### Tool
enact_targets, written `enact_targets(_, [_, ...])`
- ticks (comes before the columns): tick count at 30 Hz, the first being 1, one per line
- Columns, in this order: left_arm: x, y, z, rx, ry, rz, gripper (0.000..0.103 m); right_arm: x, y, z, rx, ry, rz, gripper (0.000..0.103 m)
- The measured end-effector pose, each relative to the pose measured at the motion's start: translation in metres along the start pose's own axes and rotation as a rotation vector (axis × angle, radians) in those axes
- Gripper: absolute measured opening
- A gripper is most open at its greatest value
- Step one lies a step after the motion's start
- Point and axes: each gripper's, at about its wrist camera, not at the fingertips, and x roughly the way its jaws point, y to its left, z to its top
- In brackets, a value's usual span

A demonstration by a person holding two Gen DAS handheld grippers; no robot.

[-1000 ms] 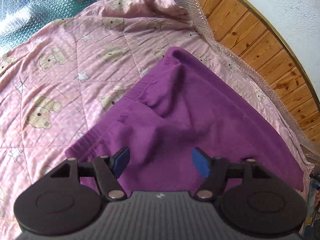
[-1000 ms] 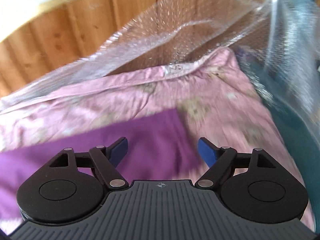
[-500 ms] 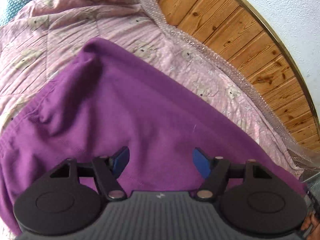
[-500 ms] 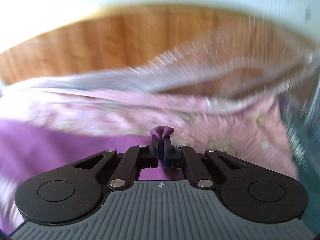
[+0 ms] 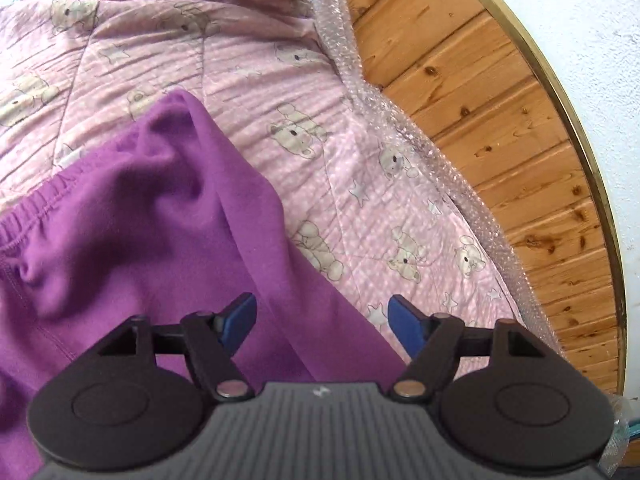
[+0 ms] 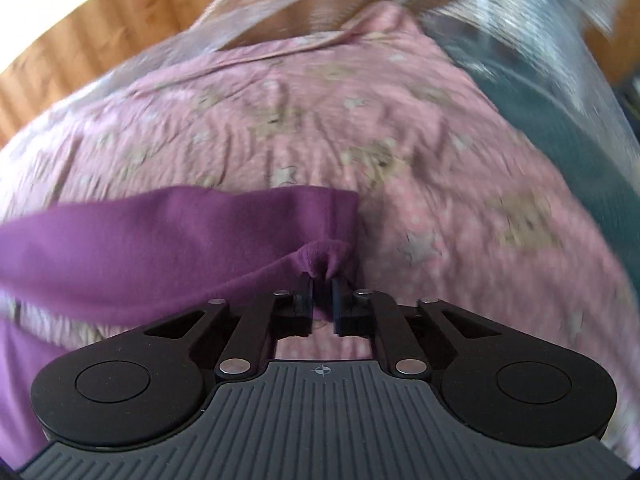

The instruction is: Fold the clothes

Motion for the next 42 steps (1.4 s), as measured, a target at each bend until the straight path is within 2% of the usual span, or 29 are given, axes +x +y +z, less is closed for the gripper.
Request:
enact_targets(1, [-0.001, 0.006, 0.003, -0.019, -0.011, 0.009, 0.074, -0.001, -0.007, -0.001, 0.064, -0.001, 0.004, 0.030])
enact_targets(3, [-0.002, 0.016, 0.010, -0.049, -0.029, 0.023, 0.075, -0.004, -0.021, -0.004, 0.194, -0.002, 0.014, 0.040])
enact_targets(9, [0.026, 0.022, 0.032, -0.044, -0.036, 0.022, 0.075, -0.024, -0.068, -0.033, 0.688, -0.035, 0.111, 0.046])
enact_targets(12, [0.040, 0.013, 0.035, -0.008, -0.021, 0.027, 0.074, -0.024, -0.074, -0.045, 0.853, -0.066, 0.206, 0.052])
enact_targets(13, [0.044, 0.011, 0.035, 0.004, -0.017, 0.034, 0.073, -0.020, -0.071, -0.044, 0.862, -0.061, 0.215, 0.056])
enact_targets(15, [0.051, 0.008, 0.035, 0.026, -0.002, 0.058, 0.069, -0.012, -0.065, -0.040, 0.858, -0.049, 0.225, 0.057])
enact_targets(17, [0.057, 0.007, 0.035, 0.055, 0.022, 0.074, 0.048, -0.004, -0.056, -0.033, 0.838, -0.039, 0.238, 0.057])
enact_targets(18, [0.060, 0.007, 0.035, 0.071, 0.035, 0.082, 0.016, 0.001, -0.052, -0.028, 0.810, -0.026, 0.224, 0.051])
enact_targets(19, [0.061, 0.007, 0.035, 0.083, 0.043, 0.085, 0.004, 0.006, -0.048, -0.023, 0.780, -0.011, 0.208, 0.022])
enact_targets(20, [0.057, 0.007, 0.035, 0.091, 0.036, 0.075, 0.004, 0.011, -0.044, -0.018, 0.750, 0.003, 0.192, 0.000])
enact_targets(22, [0.033, 0.009, 0.037, 0.121, -0.004, 0.026, 0.003, 0.010, -0.041, -0.006, 0.715, -0.007, 0.146, 0.001])
enact_targets(24, [-0.002, 0.030, 0.037, 0.129, -0.028, -0.030, 0.003, -0.009, -0.047, -0.015, 0.703, -0.014, 0.112, 0.000])
enact_targets(32, [-0.123, 0.126, -0.039, 0.138, 0.087, -0.032, 0.003, -0.085, -0.074, -0.052, 0.656, -0.042, -0.019, 0.000])
enact_targets(33, [-0.130, 0.140, -0.046, 0.131, 0.102, -0.026, 0.003, -0.095, -0.078, -0.056, 0.650, -0.046, -0.035, 0.000])
enact_targets(36, [-0.118, 0.164, -0.059, 0.125, 0.125, -0.009, 0.003, -0.090, -0.078, -0.063, 0.649, -0.026, -0.065, 0.000])
enact_targets(42, [-0.133, 0.174, -0.065, 0.164, 0.084, -0.072, 0.003, -0.080, -0.078, -0.077, 0.649, 0.016, -0.124, 0.000])
